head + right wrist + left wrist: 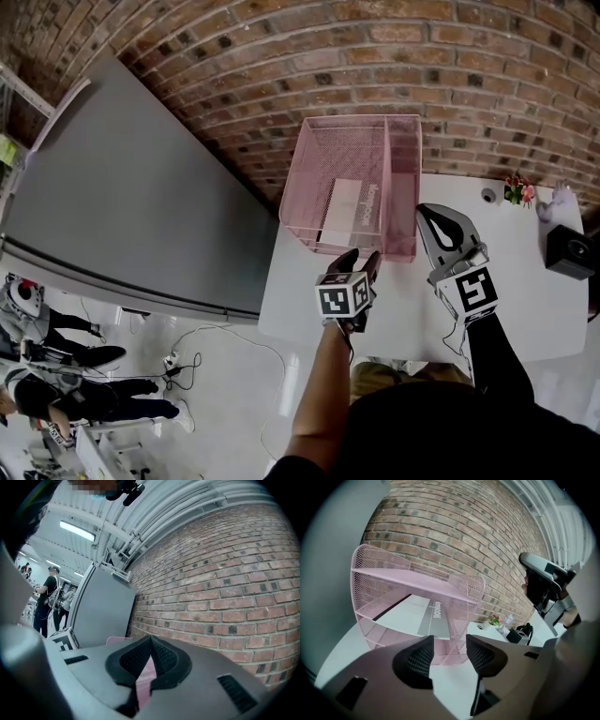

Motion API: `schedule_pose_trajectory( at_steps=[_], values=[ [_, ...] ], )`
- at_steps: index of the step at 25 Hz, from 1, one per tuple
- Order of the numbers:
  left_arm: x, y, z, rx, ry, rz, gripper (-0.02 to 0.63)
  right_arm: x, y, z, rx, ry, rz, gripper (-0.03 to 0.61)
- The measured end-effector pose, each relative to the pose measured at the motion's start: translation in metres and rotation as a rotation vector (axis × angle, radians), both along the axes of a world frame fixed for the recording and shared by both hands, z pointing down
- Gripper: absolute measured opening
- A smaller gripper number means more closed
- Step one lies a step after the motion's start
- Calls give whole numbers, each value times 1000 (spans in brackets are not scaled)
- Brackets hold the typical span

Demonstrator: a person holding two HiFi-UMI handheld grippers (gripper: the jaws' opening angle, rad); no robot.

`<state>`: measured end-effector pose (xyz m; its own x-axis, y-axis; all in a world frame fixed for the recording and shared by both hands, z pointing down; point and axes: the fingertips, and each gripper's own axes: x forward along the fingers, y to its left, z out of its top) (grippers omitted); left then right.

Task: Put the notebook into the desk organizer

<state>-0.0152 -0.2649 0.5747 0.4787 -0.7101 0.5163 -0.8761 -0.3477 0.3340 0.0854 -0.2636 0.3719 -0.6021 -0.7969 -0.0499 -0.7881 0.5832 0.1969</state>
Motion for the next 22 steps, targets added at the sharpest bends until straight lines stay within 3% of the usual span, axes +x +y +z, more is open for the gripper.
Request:
schedule_pose_trajectory(
  at_steps=[12,22],
  values=[
    [-20,11,-31,104,-56,33,222,-5,13,-1,-22,5,59,21],
    [-40,20,-104,295,-59,96,229,-10,24,-22,-13,0,158,21]
  ],
)
